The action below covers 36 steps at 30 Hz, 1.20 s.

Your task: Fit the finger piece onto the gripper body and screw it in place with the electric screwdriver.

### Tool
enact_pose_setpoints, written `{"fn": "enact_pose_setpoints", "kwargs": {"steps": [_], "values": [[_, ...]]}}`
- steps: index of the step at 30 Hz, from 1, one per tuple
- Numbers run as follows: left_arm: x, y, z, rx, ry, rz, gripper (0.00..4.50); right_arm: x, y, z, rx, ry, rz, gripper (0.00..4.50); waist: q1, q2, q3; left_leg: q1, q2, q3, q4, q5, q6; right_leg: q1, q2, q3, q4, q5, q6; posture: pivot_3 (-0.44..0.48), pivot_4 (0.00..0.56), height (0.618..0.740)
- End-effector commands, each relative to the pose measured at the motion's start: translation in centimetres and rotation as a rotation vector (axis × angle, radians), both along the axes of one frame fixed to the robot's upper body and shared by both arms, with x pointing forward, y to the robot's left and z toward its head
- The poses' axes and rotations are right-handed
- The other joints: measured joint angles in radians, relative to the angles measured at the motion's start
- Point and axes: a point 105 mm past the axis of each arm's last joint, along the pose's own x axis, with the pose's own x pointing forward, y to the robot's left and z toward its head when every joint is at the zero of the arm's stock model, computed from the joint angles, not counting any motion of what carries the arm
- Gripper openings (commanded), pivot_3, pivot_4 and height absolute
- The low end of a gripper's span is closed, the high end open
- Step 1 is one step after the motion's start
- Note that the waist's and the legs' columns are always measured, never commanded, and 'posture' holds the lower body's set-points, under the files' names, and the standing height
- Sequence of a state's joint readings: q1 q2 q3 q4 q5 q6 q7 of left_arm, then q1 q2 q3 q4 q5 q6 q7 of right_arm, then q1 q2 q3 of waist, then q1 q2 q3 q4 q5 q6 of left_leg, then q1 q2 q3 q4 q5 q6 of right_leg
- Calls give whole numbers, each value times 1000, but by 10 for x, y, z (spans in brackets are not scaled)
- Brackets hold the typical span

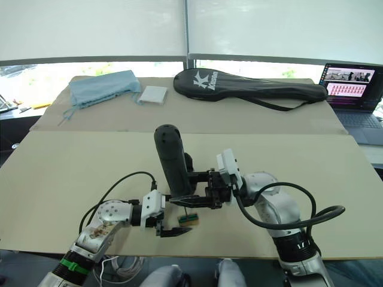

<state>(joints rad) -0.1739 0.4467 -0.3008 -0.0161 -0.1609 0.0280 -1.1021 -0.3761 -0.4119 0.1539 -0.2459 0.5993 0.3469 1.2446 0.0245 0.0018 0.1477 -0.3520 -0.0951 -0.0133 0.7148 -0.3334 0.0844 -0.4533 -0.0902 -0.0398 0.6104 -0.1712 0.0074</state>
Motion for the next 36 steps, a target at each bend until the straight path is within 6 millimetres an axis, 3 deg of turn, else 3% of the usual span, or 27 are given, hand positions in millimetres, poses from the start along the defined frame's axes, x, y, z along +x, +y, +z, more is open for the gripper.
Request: {"fn": "enact_pose_setpoints", "kwargs": {"steps": [1,15,24,36], "values": [[-9,1,-22,46,90,4,4405,-6,0,6,20,-58,22,1916,0,0,0,0,0,0,0,0,0,0,0,0,0,0,0,0,150,740],[-6,5,-22,54,86,10,4405,-15,4,-4,8,-105,35,1916,-4,1,0,6,0,0,-1,0,0,5,0,0,0,0,0,0,150,740],[-5,10,-20,56,82,11,4405,-17,5,-1,17,-136,38,1916,-10,0,0,15,0,-1,-4,0,0,14,0,0,-2,-1,0,0,150,740],[-4,24,-10,17,50,27,4405,-24,7,6,21,-153,75,1916,-19,0,0,15,2,0,-4,-1,0,13,1,1,-2,-1,0,0,150,740]]}}
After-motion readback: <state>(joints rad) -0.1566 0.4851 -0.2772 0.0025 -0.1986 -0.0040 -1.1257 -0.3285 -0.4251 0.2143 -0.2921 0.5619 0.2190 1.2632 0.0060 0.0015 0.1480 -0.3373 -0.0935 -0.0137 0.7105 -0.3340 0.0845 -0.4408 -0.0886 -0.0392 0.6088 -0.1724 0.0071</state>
